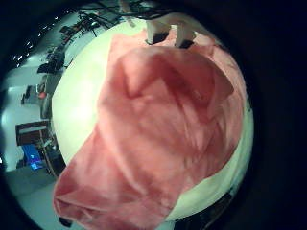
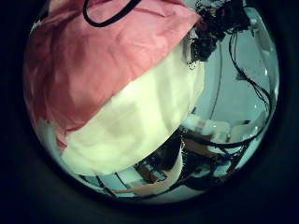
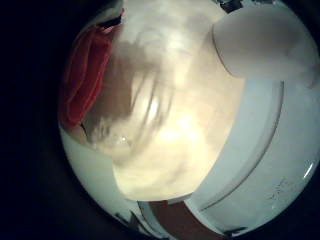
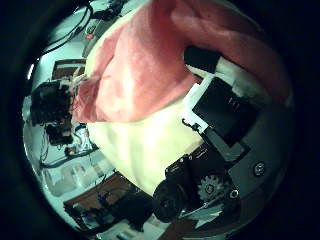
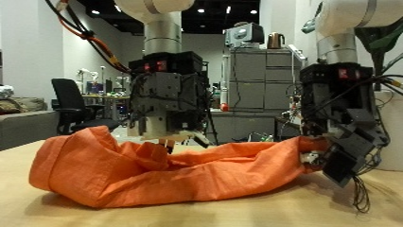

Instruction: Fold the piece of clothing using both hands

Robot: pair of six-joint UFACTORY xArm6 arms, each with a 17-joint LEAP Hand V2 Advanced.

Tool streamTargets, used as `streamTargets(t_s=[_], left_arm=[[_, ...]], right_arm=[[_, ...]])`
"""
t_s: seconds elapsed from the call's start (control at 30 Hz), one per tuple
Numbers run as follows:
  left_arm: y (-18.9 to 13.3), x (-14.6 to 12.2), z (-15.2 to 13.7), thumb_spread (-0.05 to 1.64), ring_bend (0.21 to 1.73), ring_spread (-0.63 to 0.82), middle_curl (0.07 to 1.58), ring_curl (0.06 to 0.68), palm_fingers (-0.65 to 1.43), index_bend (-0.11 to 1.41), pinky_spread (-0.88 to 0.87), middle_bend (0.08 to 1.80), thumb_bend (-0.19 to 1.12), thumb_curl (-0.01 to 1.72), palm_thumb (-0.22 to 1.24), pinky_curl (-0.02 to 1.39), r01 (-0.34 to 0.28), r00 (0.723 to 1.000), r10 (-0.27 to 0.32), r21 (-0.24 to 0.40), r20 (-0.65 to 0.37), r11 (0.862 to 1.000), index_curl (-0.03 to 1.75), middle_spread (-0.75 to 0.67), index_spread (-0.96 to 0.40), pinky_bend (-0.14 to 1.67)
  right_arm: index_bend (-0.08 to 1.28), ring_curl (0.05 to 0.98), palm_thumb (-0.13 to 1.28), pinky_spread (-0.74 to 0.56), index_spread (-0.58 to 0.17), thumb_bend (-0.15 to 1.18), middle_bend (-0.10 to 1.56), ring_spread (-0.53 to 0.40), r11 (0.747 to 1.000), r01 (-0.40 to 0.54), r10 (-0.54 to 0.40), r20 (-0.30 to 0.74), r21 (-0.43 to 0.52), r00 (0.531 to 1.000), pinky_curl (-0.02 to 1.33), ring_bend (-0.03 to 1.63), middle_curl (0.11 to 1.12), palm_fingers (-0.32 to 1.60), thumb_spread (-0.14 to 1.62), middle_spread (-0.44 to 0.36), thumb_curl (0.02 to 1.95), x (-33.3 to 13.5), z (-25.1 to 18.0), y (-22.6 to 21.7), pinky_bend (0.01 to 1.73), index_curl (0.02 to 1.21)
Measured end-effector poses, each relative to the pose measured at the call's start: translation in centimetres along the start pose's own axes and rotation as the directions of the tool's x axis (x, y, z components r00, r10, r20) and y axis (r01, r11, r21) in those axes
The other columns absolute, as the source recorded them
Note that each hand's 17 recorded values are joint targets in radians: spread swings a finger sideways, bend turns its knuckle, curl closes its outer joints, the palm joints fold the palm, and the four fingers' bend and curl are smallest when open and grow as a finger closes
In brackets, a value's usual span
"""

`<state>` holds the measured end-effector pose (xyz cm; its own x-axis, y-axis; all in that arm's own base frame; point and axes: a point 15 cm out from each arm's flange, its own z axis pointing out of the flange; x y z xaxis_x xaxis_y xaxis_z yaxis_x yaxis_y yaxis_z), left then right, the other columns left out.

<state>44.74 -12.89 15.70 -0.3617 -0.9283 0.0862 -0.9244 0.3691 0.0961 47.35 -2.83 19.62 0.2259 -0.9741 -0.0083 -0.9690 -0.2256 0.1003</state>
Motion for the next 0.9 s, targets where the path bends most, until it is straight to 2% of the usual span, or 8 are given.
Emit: streamTargets(t_s=[0.07, 0.1, 0.17, 0.23, 0.27, 0.37, 0.6, 0.9], left_arm=[[-0.4, 0.5, 0.5, 0.89, 0.42, 0.58, 0.21, 0.215, -0.08, 0.15, 0.56, 0.17, -0.03, 0.31, 0.03, 0.32, -0.007, 1.0, 0.007, -0.002, -0.004, 1.0, 0.26, 0.38, 0.02, 0.28], [-0.7, 0.7, 0.7, 0.89, 0.42, 0.58, 0.21, 0.215, -0.08, 0.15, 0.56, 0.17, -0.03, 0.31, 0.03, 0.32, -0.009, 1.0, 0.009, -0.005, -0.006, 1.0, 0.26, 0.38, 0.02, 0.28], [-1.2, 0.8, 1.0, 0.89, 0.42, 0.58, 0.21, 0.215, -0.08, 0.15, 0.56, 0.17, -0.03, 0.31, 0.03, 0.32, -0.008, 1.0, 0.008, -0.001, -0.009, 1.0, 0.26, 0.38, 0.02, 0.27], [-1.4, 0.7, 1.2, 0.89, 0.42, 0.58, 0.21, 0.216, -0.08, 0.15, 0.56, 0.16, -0.03, 0.31, 0.03, 0.31, -0.004, 1.0, 0.004, 0.002, -0.011, 1.0, 0.26, 0.38, 0.02, 0.26], [-1.7, 0.6, 1.3, 0.9, 0.42, 0.58, 0.21, 0.216, -0.08, 0.15, 0.56, 0.16, -0.03, 0.31, 0.04, 0.31, -0.003, 1.0, 0.003, 0.01, -0.012, 1.0, 0.26, 0.38, 0.03, 0.26], [-2.4, 0.3, 1.3, 0.91, 0.42, 0.59, 0.21, 0.215, -0.08, 0.15, 0.56, 0.17, -0.03, 0.31, 0.04, 0.31, 0.004, 1.0, -0.004, 0.04, -0.013, 0.999, 0.25, 0.38, 0.03, 0.26], [-1.9, 1.0, 1.0, 0.92, 0.42, 0.59, 0.21, 0.216, -0.08, 0.14, 0.56, 0.16, -0.03, 0.3, 0.04, 0.32, 0.01, 0.999, -0.008, 0.06, -0.034, 0.998, 0.25, 0.38, 0.03, 0.26], [0.6, 1.9, -1.3, 0.92, 0.41, 0.59, 0.2, 0.216, -0.09, 0.14, 0.57, 0.17, -0.03, 0.3, 0.04, 0.32, -0.018, 0.998, 0.023, 0.092, -0.058, 0.996, 0.24, 0.38, 0.04, 0.25]], right_arm=[[0.37, 0.487, 0.92, -0.73, -0.489, -0.02, 0.76, -0.367, 1.0, 0.002, -0.002, -0.002, 0.005, 1.0, 0.39, 0.9, 0.58, 1.1, 0.91, -0.348, 0.38, -0.3, -1.4, 1.1, 0.65, 0.58], [0.48, 0.527, 0.92, -0.74, -0.502, -0.02, 0.31, -0.369, 1.0, 0.004, -0.004, 0.0, -0.003, 1.0, 0.42, 1.03, 0.44, 0.86, 0.91, -0.353, 0.38, -0.5, -1.7, 1.7, 0.75, 0.62], [0.55, 0.545, 0.92, -0.74, -0.506, -0.02, 0.13, -0.364, 0.999, 0.01, -0.01, 0.006, -0.031, 1.0, 0.45, 1.09, 0.4, 0.86, 0.91, -0.343, 0.38, -1.0, -2.3, 2.9, 0.82, 0.67], [0.58, 0.548, 0.92, -0.74, -0.51, -0.02, 0.1, -0.359, 0.998, 0.014, -0.013, 0.015, -0.063, 1.0, 0.45, 1.11, 0.36, 0.85, 0.91, -0.341, 0.38, -1.4, -2.8, 4.1, 0.85, 0.68], [0.45, 0.505, 0.92, -0.74, -0.506, -0.02, 0.6, -0.36, 0.996, 0.018, -0.016, 0.021, -0.083, 1.0, 0.41, 0.98, 0.5, 1.07, 0.91, -0.384, 0.38, -1.7, -3.4, 5.0, 0.74, 0.65], [0.41, 0.509, 0.92, -0.73, -0.504, -0.02, 0.73, -0.36, 0.996, 0.024, -0.022, 0.022, -0.085, 1.0, 0.41, 0.96, 0.57, 1.05, 0.91, -0.38, 0.38, -2.4, -5.6, 6.5, 0.72, 0.67], [0.36, 0.514, 0.91, -0.73, -0.521, -0.02, 0.79, -0.365, 0.997, 0.071, -0.071, 0.008, -0.036, 0.997, 0.4, 0.94, 0.64, 1.05, 0.92, -0.36, 0.37, -5.2, -8.8, 7.0, 0.69, 0.73], [0.32, 0.521, 0.91, -0.73, -0.539, -0.02, 0.79, -0.365, 0.987, 0.16, -0.16, -0.008, -0.007, 0.987, 0.4, 0.93, 0.68, 1.06, 0.92, -0.35, 0.37, -10.1, -11.7, 6.7, 0.7, 0.79]])
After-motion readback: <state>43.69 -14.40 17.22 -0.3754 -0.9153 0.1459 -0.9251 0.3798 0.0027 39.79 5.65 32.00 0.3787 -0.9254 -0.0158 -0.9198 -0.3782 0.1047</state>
